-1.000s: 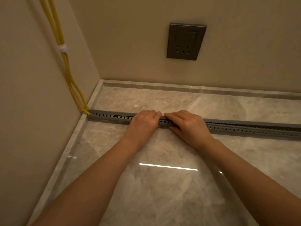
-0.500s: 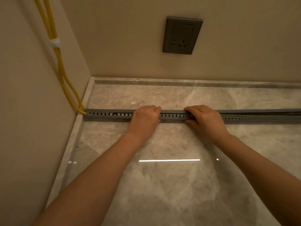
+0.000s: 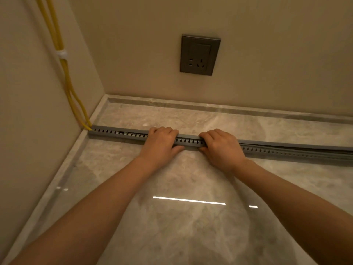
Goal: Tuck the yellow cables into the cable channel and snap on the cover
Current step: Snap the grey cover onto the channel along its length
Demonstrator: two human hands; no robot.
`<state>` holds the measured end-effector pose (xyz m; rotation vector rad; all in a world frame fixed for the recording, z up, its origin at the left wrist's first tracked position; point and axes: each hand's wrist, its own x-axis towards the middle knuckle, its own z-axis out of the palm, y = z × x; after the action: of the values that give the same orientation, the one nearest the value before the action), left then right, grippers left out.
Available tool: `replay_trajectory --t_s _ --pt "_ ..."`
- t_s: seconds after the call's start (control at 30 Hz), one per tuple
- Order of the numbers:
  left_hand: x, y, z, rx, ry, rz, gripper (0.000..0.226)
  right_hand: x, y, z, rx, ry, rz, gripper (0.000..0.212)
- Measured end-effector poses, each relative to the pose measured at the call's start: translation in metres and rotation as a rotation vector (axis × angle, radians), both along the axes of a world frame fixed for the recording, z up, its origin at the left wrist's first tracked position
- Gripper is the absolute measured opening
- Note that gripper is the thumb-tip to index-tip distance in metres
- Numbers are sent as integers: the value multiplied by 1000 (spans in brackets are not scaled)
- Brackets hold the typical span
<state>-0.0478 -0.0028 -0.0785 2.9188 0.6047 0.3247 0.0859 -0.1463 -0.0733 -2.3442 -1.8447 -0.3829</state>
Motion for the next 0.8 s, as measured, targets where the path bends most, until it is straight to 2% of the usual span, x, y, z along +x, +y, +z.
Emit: replay_trajectory --t_s 0.1,0.27,0.43,0.63,0.8 --pt "17 -25 6 43 37 -58 46 2 0 0 -6 22 18 31" --pt "38 -44 27 215 186 -43 21 7 1 1 -32 112 -15 36" --pt "49 -51 38 323 355 -59 19 11 3 2 -29 173 -19 34" --pt "49 -52 32 316 338 -49 19 18 3 -2 24 242 -4 34" --pt "47 -50 29 311 288 -53 18 20 -2 -6 137 402 -62 33"
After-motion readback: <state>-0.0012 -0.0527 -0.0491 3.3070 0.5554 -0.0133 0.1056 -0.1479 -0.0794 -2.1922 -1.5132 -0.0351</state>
